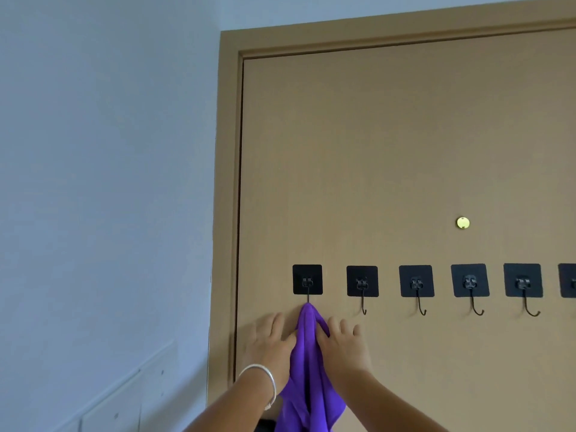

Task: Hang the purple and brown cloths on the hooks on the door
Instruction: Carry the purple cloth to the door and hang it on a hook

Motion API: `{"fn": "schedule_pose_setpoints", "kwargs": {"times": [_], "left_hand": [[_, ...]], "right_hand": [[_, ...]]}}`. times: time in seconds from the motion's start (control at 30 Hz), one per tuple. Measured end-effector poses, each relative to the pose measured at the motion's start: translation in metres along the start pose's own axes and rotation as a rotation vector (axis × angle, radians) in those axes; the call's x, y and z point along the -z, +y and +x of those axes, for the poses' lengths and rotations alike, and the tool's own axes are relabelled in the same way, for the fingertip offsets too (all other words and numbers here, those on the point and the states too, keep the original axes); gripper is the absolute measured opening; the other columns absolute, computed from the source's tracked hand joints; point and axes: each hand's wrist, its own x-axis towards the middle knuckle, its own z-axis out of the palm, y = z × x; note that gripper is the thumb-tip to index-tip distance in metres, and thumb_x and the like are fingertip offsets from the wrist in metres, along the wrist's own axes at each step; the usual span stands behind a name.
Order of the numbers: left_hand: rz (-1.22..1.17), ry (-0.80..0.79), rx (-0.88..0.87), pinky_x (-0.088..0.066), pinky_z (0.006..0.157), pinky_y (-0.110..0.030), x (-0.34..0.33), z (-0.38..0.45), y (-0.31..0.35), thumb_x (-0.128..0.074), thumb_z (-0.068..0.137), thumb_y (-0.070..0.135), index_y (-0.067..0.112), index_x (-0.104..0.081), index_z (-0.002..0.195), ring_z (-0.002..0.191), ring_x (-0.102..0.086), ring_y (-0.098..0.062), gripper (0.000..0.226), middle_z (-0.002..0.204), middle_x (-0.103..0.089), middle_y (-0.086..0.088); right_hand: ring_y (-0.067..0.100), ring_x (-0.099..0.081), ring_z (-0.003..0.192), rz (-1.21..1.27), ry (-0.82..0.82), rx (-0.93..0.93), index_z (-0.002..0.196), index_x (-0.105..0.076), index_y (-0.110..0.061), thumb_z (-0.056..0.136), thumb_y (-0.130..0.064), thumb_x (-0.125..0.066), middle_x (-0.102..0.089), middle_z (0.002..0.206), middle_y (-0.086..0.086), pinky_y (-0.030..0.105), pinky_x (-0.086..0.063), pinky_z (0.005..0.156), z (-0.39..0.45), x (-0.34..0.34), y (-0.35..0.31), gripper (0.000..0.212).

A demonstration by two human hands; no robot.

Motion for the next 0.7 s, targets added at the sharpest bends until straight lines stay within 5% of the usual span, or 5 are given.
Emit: {"fn": "schedule_pose_setpoints", "kwargs": {"times": [0.07, 0.23, 0.57, 0.7], "left_hand": [[0.096, -0.034, -0.032, -0.005, 0.115, -0.059, 0.008, -0.001, -0.003, -0.057, 0.087, 0.020, 0.032, -0.030, 0.144, 0.146, 0.007, -0.032, 0.065, 0.160, 0.002, -0.007], [0.147, -0.057, -0.076, -0.004, 0.115, -0.059, 0.016, -0.012, -0.017, -0.052, 0.091, 0.023, 0.029, -0.024, 0.148, 0.147, 0.007, -0.032, 0.064, 0.161, 0.000, -0.009], [0.067, 0.121, -0.062, -0.005, 0.117, -0.054, 0.027, -0.036, -0.013, -0.048, 0.090, 0.018, 0.027, -0.029, 0.147, 0.147, -0.006, -0.029, 0.061, 0.158, -0.018, -0.008], [0.006, 0.336, -0.281, -0.038, 0.106, -0.050, 0.037, -0.037, 0.016, -0.076, 0.061, 0.010, 0.022, -0.067, 0.121, 0.127, -0.053, -0.026, 0.062, 0.129, -0.062, -0.009]], "right_hand": [[0.037, -0.025, 0.134, -0.012, 0.001, -0.001, 0.148, -0.023, -0.018, 0.096, -0.023, -0.046, -0.021, 0.149, 0.015, 0.055, -0.023, 0.107, -0.004, -0.001, 0.002, 0.057], [0.036, 0.011, 0.146, -0.001, -0.049, 0.006, 0.153, -0.007, -0.021, 0.095, -0.032, -0.049, 0.006, 0.159, 0.014, 0.065, 0.000, 0.111, -0.015, -0.005, 0.003, 0.072], [0.031, 0.008, 0.148, -0.018, -0.069, -0.082, 0.153, -0.001, -0.023, 0.095, -0.030, -0.041, 0.002, 0.161, 0.013, 0.061, 0.001, 0.113, -0.069, -0.012, 0.033, 0.071], [0.029, 0.006, 0.148, 0.019, -0.106, -0.150, 0.152, -0.006, -0.025, 0.096, -0.037, -0.039, -0.001, 0.161, 0.011, 0.061, 0.003, 0.112, -0.104, -0.028, 0.048, 0.067]]}}
